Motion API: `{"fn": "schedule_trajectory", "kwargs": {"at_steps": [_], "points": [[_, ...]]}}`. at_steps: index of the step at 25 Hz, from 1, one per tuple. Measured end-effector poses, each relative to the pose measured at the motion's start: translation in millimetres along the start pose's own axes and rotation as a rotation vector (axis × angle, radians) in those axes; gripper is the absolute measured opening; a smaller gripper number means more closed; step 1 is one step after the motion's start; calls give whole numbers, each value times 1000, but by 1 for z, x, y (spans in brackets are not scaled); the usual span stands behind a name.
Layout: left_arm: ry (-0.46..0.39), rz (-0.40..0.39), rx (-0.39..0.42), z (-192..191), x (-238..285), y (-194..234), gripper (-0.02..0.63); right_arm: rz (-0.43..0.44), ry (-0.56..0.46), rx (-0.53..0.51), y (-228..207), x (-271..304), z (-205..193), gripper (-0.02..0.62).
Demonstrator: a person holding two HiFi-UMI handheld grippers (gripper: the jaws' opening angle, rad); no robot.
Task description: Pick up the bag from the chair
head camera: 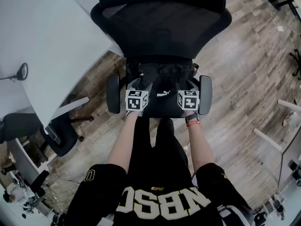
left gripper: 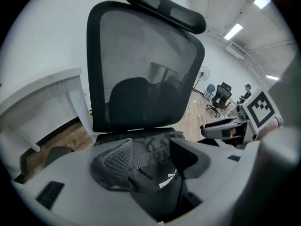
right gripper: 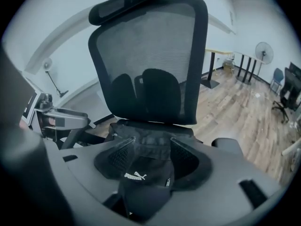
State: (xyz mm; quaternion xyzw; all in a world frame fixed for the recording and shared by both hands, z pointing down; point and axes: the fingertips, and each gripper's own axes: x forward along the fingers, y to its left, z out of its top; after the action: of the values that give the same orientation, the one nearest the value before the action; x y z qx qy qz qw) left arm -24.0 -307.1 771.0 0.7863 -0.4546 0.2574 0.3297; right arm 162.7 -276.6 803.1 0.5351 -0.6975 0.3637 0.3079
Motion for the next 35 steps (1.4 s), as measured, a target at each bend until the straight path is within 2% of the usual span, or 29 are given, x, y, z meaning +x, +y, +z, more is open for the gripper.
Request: {"fn": "schedule_trajectory", "kwargs": {"at_steps": [3,9,10,11,13,17,20,21,22,23,26,29,32,35], "points": [[72,5,-6,-23,29,21,275,-42,39,34,-19,25,-16,253],[155,36,-95,-57,73,65,287,-95,86,73,-59,79,-39,253],[164,39,-96,-61,82,70,287,-91,95,71,-64,88,-42,269],[172,41,-88,-65,91,74,293,-84,107,70,-68,98,-47,316],[197,35,-70,-78,109,77,330,-85,130,82,-75,114,-58,352],[232,27,-98,-96,139,84,345,-134,144,99,-93,135,-75,357],[254,57,-84,-103,150,92,339,-120,153,136,-99,148,-83,354],[266,65,-71,-104,152,93,305,-104,156,157,-98,149,-83,342],[284,70,-60,-106,153,94,280,-88,162,175,-96,148,-81,285],[306,72,-51,-107,154,94,233,-79,172,182,-93,147,-79,265],[353,83,-36,-106,149,91,171,-84,195,162,-89,143,-77,188],[324,69,-35,-98,143,77,101,-93,184,145,-83,136,-68,107],[302,76,-43,-91,133,66,74,-96,167,124,-75,126,-55,55],[283,74,-52,-83,120,55,71,-100,142,120,-71,112,-46,43]]}}
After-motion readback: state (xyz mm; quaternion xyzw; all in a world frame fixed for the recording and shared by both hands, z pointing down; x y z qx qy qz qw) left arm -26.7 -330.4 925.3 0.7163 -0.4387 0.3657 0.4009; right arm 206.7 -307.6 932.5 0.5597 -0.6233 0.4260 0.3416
